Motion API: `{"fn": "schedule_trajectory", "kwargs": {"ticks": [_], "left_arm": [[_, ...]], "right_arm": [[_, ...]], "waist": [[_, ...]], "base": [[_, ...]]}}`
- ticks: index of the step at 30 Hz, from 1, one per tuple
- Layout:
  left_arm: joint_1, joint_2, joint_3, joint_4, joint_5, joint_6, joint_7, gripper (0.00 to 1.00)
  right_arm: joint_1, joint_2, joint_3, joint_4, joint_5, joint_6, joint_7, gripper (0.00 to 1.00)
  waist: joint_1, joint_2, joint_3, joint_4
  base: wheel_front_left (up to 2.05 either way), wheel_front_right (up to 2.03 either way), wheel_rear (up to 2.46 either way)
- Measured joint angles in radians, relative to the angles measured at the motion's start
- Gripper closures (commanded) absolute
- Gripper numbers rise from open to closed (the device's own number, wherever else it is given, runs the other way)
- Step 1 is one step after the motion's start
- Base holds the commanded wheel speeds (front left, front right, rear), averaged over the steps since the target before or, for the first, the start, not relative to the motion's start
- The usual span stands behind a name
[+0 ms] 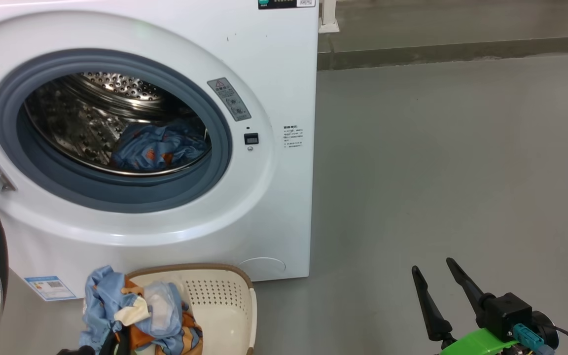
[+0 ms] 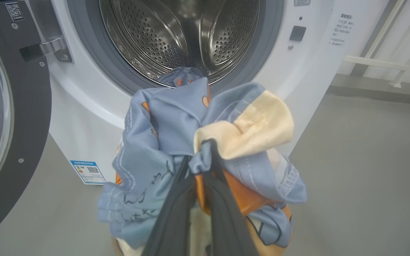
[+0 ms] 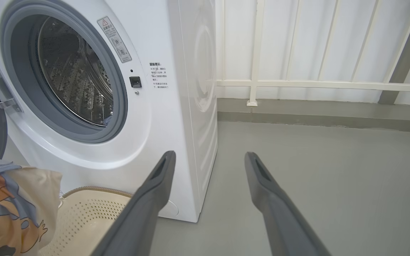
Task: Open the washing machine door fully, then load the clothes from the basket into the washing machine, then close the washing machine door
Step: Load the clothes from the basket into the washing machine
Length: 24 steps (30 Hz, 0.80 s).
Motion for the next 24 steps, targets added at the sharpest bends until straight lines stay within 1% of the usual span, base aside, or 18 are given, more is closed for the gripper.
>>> {"fn": "schedule_trajectory", "kwargs": {"ticks": [13, 24], "left_arm": [[0.002, -0.020, 0.034, -0.006, 0.033, -0.025, 0.000, 1.00], [-0.009, -0.023, 0.068, -0.047, 0.040, -0.031, 0.000, 1.00]], "right_arm": [[0.000, 0.000, 0.001, 0.001, 0.000, 0.000, 0.000, 0.00], [-0.001, 0.000, 0.010, 0.000, 0.000, 0.000, 0.000, 0.00]], "waist": [[0.0000, 0.0000, 0.016, -0.002], [0.0000, 0.0000, 0.053, -0.009]], "base": [[0.00, 0.00, 0.00], [0.00, 0.00, 0.00]]}}
